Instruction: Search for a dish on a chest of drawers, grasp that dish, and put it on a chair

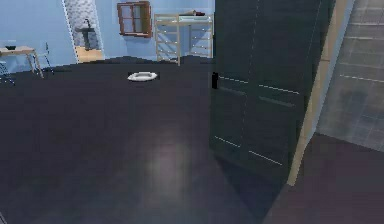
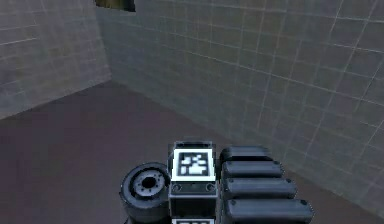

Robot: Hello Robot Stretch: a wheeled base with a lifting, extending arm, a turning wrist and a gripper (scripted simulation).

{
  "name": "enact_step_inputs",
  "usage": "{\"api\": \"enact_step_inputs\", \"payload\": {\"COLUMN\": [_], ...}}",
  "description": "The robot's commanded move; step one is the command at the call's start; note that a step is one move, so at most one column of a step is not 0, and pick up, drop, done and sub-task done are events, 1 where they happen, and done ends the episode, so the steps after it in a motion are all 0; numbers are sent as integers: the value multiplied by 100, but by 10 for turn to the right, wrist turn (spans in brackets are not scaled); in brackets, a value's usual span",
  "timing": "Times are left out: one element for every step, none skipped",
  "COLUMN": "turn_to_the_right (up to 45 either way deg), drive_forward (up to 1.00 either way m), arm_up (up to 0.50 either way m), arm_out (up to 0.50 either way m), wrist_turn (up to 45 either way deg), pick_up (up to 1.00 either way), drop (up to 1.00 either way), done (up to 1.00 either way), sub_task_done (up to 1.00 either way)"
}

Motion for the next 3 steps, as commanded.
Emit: {"api": "enact_step_inputs", "payload": {"turn_to_the_right": [0, -270, 0], "drive_forward": [25, 0, 100], "arm_up": [0, 0, 0], "arm_out": [0, 0, 0], "wrist_turn": [0, 0, 0], "pick_up": [0, 0, 0], "drop": [0, 0, 0], "done": [0, 0, 0], "sub_task_done": [0, 0, 0]}}
